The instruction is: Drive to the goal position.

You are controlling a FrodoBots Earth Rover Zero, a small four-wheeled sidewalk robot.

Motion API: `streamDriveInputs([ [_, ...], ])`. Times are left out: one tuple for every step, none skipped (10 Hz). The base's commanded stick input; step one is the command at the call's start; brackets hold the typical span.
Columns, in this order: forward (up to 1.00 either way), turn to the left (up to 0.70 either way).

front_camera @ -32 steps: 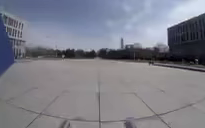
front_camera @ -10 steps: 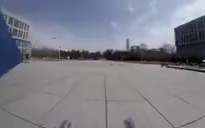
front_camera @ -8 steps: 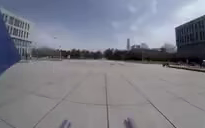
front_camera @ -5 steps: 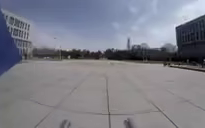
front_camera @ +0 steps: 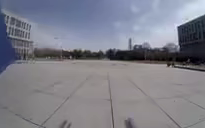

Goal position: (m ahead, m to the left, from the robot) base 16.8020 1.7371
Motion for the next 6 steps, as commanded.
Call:
streamDriveInputs([
  [0.85,-0.28],
  [0.85,-0.05],
  [0.85,0.0],
  [0.85,0.0],
  [0.85,0.0],
  [0.85,0.0],
])
